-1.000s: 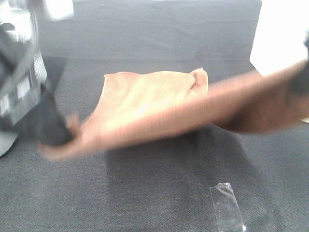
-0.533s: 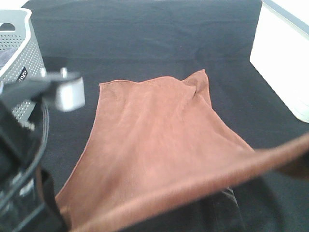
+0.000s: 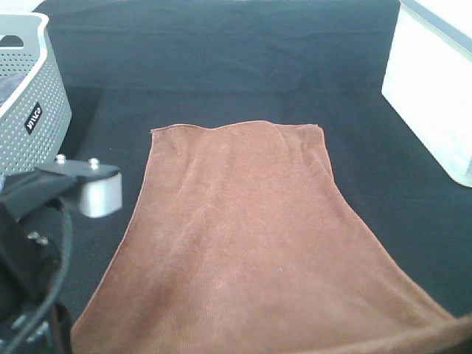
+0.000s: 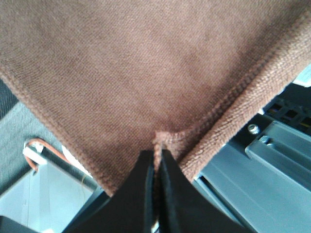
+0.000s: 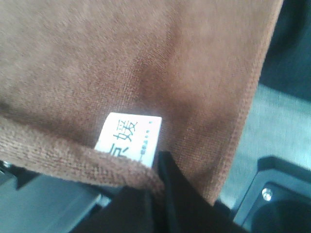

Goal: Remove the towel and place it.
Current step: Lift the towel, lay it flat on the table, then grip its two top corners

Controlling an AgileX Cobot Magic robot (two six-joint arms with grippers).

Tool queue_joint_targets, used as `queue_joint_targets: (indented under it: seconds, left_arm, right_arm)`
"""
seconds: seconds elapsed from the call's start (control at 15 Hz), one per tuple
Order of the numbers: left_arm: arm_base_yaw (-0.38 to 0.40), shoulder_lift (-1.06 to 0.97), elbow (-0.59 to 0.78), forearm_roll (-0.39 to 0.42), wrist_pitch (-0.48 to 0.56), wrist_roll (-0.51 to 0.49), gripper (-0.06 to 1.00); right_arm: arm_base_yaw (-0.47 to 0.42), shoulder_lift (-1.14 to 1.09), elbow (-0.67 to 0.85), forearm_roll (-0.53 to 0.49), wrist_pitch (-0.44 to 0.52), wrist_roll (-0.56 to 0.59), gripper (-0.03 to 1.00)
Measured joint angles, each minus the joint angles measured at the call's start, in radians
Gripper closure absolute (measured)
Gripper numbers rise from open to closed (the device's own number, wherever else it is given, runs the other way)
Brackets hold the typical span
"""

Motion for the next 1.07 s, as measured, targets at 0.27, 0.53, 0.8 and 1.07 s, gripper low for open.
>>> queue_joint_targets:
  seconds: [0.27,0.53,0.8,1.07]
  left_arm:
    - [0.0,0.151,0.0,-0.019,0.0,0.055,0.94]
    - [0.0,0.287,0.0,-0.052,-0.006,0.112,0.94]
    - [0.0,0.386,-0.015,-0.05,0.017,0.151,0.94]
    - [0.0,0.426,-0.022,-0.049,0.028,0.199,0.94]
  right_arm:
    - [0.0,0.083,0.059,0.005,-0.006,-0.047,0.97]
    - [0.0,0.215,0.06,0.004,-0.009,-0.081,0.97]
    - [0.0,0.378,0.06,0.052,-0.011,-0.138,0.97]
    - [-0.001,0.439,0.06,0.073,-0.011,-0.159,0.97]
